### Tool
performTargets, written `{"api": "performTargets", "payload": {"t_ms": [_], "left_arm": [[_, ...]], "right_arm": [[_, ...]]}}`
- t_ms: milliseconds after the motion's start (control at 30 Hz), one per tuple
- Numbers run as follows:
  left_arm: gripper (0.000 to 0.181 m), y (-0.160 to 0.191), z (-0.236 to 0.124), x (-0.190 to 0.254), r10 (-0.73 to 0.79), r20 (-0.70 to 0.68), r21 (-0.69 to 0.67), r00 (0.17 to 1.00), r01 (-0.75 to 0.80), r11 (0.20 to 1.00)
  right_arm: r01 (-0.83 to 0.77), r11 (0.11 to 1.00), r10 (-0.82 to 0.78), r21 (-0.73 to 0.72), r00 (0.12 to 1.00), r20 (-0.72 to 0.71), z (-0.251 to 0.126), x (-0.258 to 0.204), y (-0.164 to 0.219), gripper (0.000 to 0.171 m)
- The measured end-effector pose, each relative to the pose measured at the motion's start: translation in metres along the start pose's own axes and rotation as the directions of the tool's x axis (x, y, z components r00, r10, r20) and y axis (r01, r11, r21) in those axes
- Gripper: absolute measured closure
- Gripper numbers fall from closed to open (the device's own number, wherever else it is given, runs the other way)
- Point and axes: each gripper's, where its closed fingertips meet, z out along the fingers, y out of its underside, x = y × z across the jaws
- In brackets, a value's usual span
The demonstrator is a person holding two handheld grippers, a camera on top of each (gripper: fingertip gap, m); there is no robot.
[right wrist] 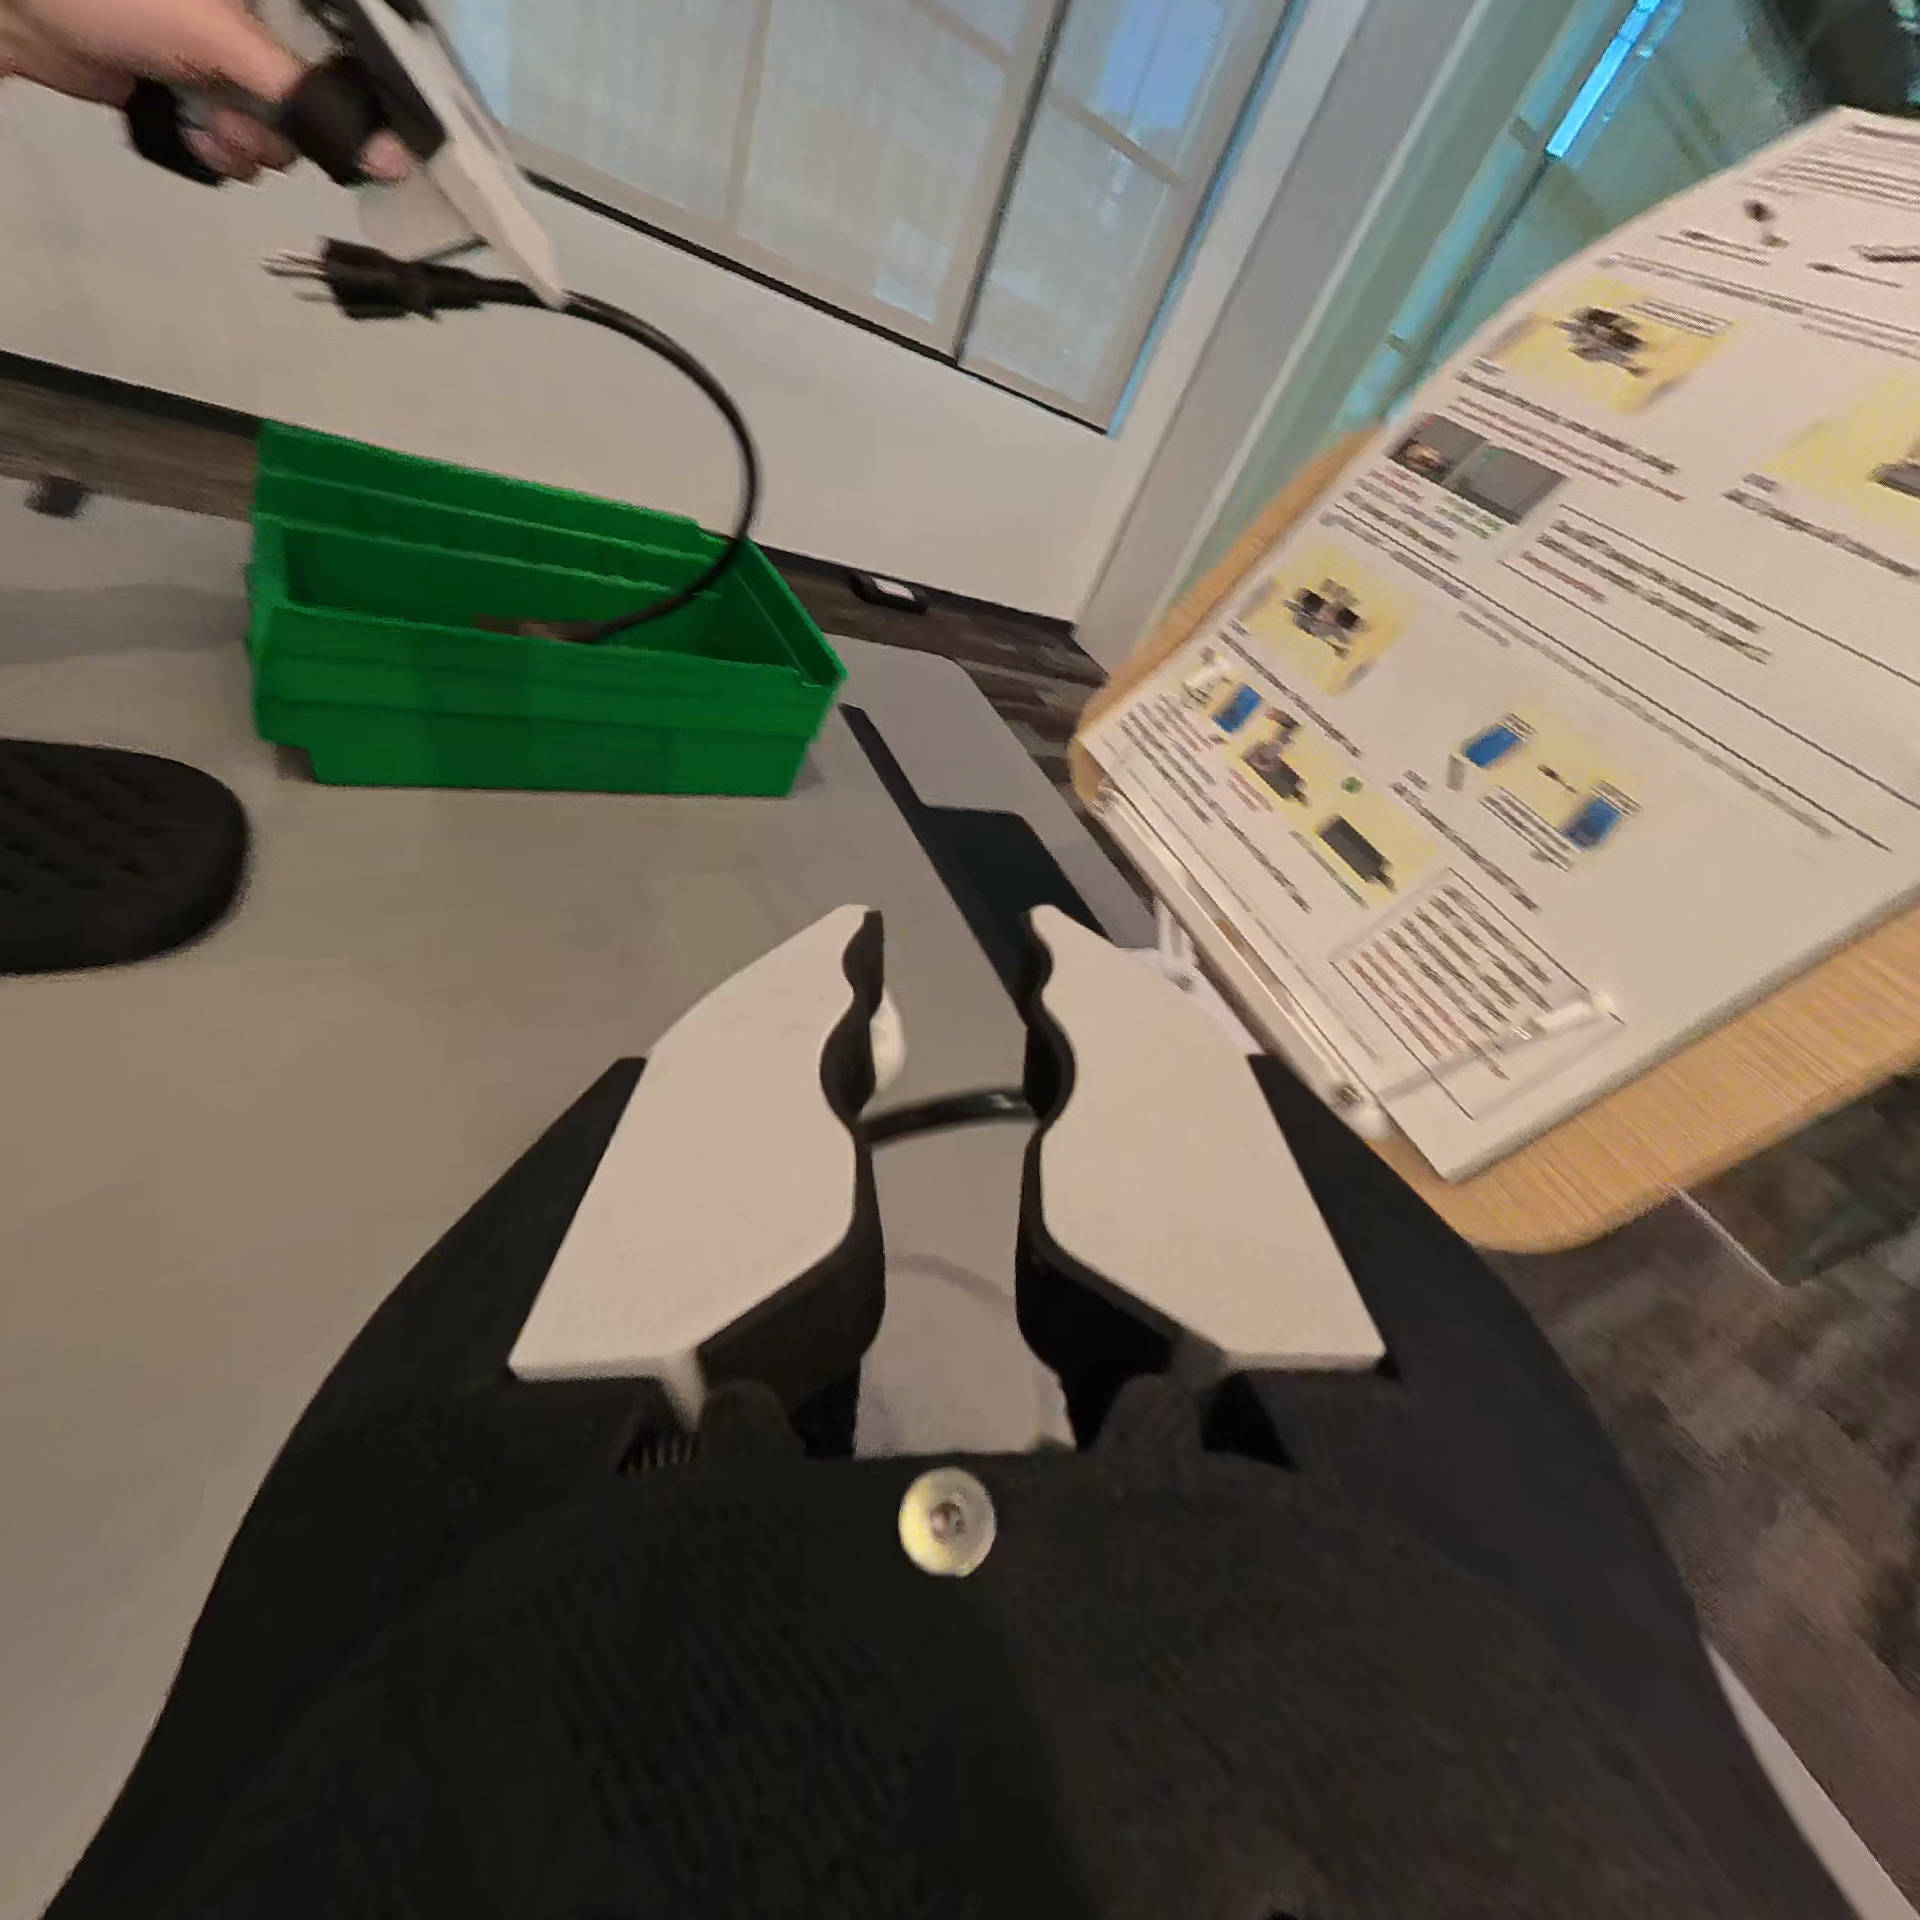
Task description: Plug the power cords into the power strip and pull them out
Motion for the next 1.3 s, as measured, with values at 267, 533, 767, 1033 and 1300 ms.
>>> {"api": "performTargets", "payload": {"t_ms": [267,533,767,1033,1300], "left_arm": [[0.173,-0.041,-0.038,0.102,0.195,-0.122,0.085,0.973,-0.186,0.979],[0.173,-0.028,-0.032,0.201,0.428,-0.115,0.099,0.896,-0.419,0.903],[0.173,-0.002,-0.008,0.241,0.473,-0.188,0.111,0.861,-0.459,0.881],[0.125,0.003,-0.055,0.231,0.359,-0.525,0.483,0.772,-0.077,0.872],[0.129,0.078,-0.028,0.279,0.237,-0.902,0.248,0.361,-0.017,0.969]], "right_arm": [[-0.630,0.759,0.460,0.165,0.697,0.550,0.063,-0.088,-0.089,0.146],[-0.897,0.442,0.638,0.021,0.331,0.695,0.095,-0.125,-0.110,0.135],[-0.930,0.366,0.677,-0.039,0.237,0.696,0.089,-0.115,-0.106,0.154],[-0.707,0.706,0.460,-0.036,0.419,0.783,0.051,-0.153,-0.131,0.163],[-0.527,0.850,0.295,0.014,0.498,0.816,0.021,-0.174,-0.139,0.161]]}}
